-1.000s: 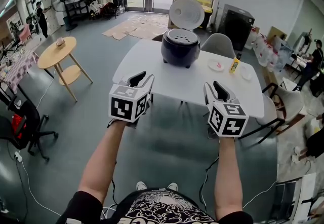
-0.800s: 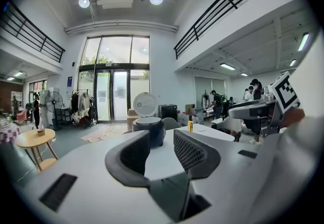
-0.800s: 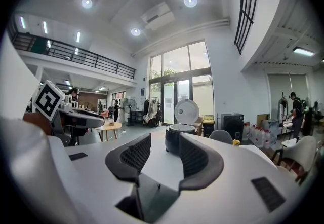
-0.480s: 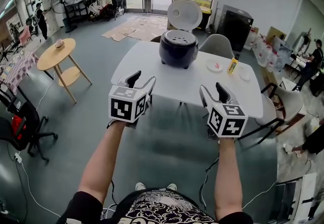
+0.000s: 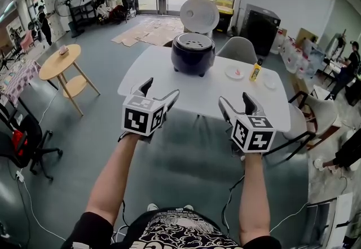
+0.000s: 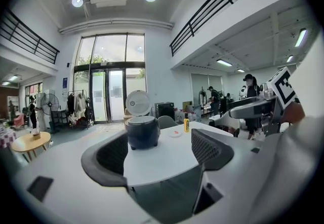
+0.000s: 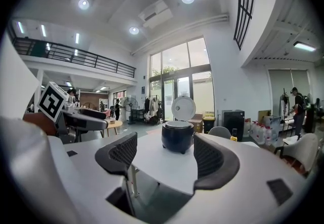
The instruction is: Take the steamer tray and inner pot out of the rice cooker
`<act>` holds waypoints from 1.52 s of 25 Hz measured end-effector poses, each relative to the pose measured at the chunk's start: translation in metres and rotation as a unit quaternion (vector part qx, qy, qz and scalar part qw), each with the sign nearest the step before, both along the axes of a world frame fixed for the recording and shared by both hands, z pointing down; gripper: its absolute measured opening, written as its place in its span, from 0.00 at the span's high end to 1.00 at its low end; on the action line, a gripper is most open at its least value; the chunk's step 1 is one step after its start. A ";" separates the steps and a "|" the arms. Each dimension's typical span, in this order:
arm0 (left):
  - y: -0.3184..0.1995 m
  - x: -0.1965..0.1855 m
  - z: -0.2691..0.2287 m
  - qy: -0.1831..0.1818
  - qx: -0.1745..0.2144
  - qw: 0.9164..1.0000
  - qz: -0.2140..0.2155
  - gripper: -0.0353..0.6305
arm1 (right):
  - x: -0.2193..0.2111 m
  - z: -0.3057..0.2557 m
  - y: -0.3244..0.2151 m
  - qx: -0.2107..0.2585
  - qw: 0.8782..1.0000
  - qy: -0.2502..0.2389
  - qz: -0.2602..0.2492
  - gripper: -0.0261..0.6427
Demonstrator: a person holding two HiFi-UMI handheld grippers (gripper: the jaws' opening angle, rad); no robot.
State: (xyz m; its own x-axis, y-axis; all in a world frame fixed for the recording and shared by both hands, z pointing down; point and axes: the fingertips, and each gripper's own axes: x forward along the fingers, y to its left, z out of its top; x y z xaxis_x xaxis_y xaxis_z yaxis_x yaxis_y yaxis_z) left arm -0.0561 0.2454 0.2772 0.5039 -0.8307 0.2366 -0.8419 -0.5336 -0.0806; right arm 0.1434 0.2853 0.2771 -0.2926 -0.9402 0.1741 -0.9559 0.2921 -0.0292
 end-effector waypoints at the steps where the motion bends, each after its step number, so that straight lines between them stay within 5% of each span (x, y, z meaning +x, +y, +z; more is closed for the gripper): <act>1: -0.002 0.004 0.001 0.000 0.001 1.000 -0.001 0.37 | 0.004 0.002 -0.002 -0.001 1.000 -0.001 -0.002 0.44; 15: -0.019 0.065 0.009 -0.007 0.003 0.999 -0.033 0.36 | 0.062 0.015 -0.025 0.001 0.999 -0.006 -0.037 0.35; 23: -0.045 0.068 0.030 -0.007 -0.005 0.999 -0.039 0.36 | 0.067 0.042 -0.053 -0.010 0.999 -0.007 -0.042 0.35; 38: -0.231 0.024 0.056 -0.003 -0.022 1.000 -0.021 0.36 | 0.024 0.070 -0.234 -0.037 0.999 -0.006 -0.028 0.35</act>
